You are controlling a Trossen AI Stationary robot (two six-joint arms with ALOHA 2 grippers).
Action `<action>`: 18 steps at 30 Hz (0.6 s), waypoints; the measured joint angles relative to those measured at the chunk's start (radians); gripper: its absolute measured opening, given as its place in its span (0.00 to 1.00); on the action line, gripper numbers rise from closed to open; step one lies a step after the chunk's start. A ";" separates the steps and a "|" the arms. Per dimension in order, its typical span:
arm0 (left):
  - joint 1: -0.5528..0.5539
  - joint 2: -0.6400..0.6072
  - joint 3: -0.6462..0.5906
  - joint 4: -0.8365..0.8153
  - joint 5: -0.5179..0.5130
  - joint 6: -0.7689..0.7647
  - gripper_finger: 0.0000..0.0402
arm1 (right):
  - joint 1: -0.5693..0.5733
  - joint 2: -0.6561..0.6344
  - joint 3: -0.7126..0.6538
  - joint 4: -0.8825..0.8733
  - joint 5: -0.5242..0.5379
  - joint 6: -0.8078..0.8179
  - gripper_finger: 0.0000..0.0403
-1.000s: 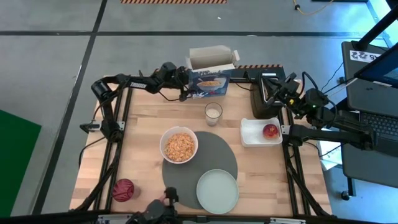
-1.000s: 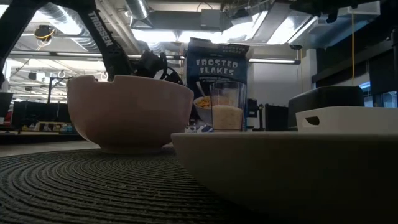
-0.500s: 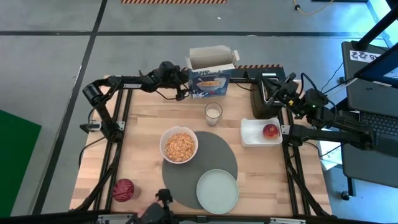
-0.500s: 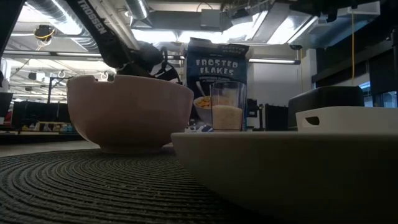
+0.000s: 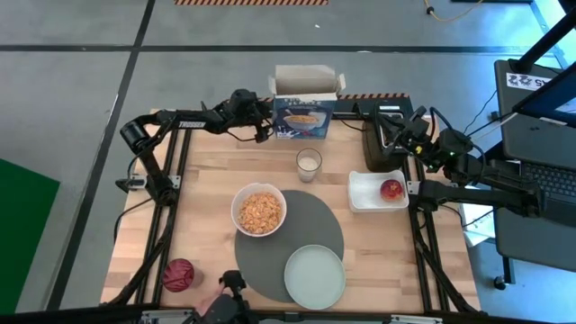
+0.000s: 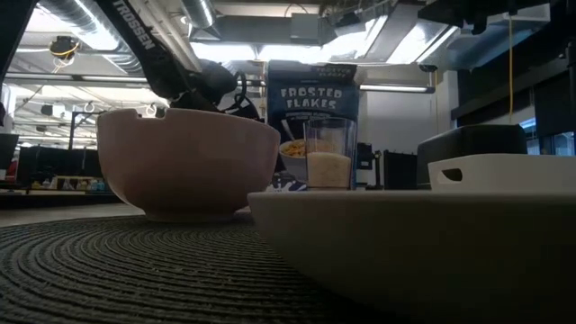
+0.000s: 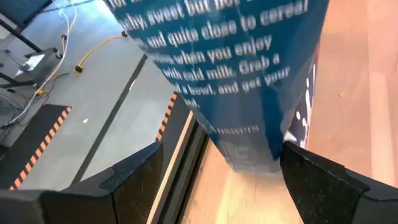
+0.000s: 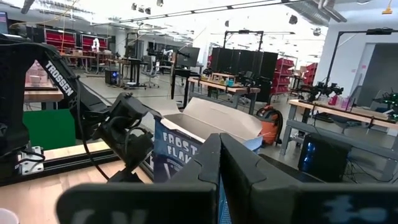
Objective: Arrange a breakfast setting
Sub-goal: Put the bread on the gray plate
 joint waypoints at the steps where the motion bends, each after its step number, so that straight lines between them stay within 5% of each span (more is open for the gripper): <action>1: 0.000 0.000 0.000 -0.010 -0.005 0.000 0.77 | 0.000 0.000 0.000 0.000 0.000 0.000 0.02; 10: -0.008 -0.112 -0.001 -0.254 -0.053 -0.001 0.77 | 0.000 -0.011 0.000 0.008 0.005 -0.001 0.02; 18: -0.011 -0.335 -0.001 -0.489 -0.070 -0.194 0.77 | 0.000 -0.068 0.000 -0.295 0.306 0.151 0.12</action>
